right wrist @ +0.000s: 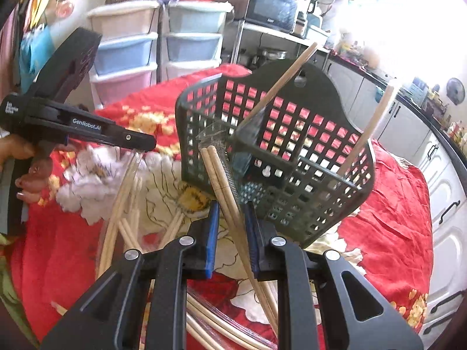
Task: Organize utensils
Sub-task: 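Lift the chopsticks upright with both tools and carry them above the caddy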
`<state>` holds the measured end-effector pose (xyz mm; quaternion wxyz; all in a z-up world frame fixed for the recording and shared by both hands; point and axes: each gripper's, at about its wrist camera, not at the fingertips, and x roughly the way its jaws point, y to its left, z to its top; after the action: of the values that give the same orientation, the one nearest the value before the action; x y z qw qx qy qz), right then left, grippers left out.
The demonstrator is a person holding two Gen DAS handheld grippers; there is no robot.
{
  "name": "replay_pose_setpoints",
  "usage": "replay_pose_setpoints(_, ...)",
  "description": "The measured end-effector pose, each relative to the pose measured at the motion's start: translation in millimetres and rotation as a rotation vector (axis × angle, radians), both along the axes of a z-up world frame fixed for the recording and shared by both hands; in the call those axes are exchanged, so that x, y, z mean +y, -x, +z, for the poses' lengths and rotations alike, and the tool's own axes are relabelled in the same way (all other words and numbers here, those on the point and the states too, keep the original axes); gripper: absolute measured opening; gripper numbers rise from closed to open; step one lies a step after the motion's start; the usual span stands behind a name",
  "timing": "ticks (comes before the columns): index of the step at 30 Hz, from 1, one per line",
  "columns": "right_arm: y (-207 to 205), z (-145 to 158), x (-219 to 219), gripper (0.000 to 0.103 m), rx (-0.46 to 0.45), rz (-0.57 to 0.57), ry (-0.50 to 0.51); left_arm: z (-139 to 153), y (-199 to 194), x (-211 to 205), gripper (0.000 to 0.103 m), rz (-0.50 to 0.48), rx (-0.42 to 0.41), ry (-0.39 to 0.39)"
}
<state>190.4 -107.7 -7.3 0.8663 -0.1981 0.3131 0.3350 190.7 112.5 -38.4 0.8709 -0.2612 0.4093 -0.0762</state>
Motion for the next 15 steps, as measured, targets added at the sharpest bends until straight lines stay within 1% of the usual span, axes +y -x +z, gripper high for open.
replay_pose_setpoints(4, 1.9, 9.6, -4.6, 0.013, -0.006, -0.010, -0.047, 19.0, 9.0, 4.5, 0.003, 0.025, -0.066, -0.026)
replay_pose_setpoints(8, 4.0, 18.5, -4.7, 0.012, -0.019, -0.017, -0.085, 38.1, 18.5, 10.4, 0.003, 0.051, -0.125, -0.066)
replay_pose_setpoints(15, 8.6, 33.0, -10.3, 0.011, -0.046, -0.032, -0.138, 61.8, 32.4, 15.6, 0.003, 0.074, -0.200, -0.076)
